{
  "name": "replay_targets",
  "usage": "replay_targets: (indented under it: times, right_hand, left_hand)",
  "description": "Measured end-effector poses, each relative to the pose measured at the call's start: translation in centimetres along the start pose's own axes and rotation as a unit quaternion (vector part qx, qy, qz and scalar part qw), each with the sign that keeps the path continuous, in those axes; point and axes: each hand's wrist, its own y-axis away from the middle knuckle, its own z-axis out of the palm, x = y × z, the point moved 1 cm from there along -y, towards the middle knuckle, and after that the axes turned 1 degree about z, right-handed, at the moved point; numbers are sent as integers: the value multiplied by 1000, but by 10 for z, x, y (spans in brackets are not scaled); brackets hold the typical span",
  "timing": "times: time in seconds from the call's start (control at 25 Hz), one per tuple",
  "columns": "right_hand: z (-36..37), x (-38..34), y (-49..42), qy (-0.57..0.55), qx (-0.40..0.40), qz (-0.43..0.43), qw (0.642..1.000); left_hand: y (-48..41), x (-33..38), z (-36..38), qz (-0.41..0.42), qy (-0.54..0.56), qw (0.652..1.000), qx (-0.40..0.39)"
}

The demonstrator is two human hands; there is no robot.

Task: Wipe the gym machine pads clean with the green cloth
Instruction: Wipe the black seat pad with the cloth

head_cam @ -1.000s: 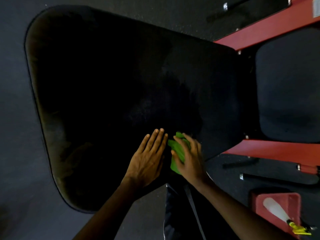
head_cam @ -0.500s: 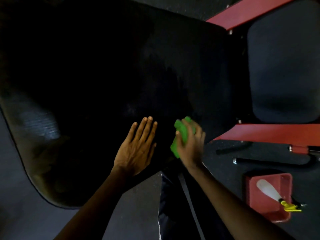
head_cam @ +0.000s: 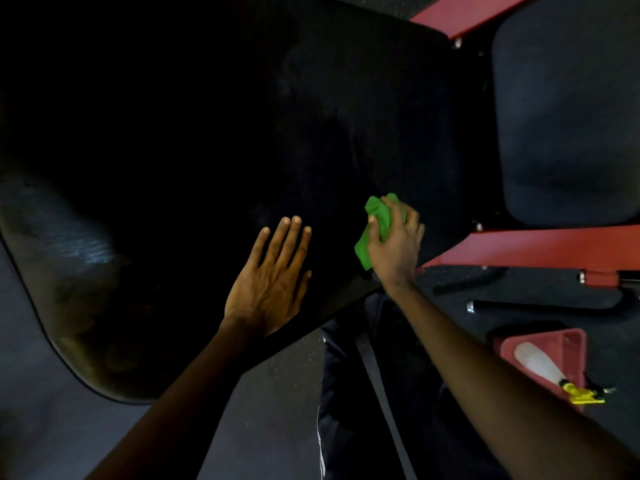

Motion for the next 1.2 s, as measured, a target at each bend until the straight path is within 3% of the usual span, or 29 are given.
replay_targets:
  times: [0.12, 0.24, 0.48, 0.8, 1.0, 1.2]
  right_hand:
    - [-4, -15, 62, -23, -24, -27, 999]
    - [-10, -18, 108, -29, -62, -108, 992]
    - [1, -33, -4, -12, -4, -81, 997]
    - [-4, -127, -105, -29, -4, -165, 986]
    - [-8, -86, -47, -25, -43, -196, 979]
    - [-9, -14, 35, -19, -52, -167, 984]
  left_hand:
    - [-1, 1, -3, 0, 8, 1000, 1]
    - [-1, 0, -2, 3, 3, 1000, -1]
    - [-1, 1, 0, -4, 17, 1000, 2]
    - [-1, 2, -2, -14, 30, 999, -6]
    - [-2, 1, -4, -10, 40, 999, -17]
    - [-2, -1, -2, -5, 33, 999, -22]
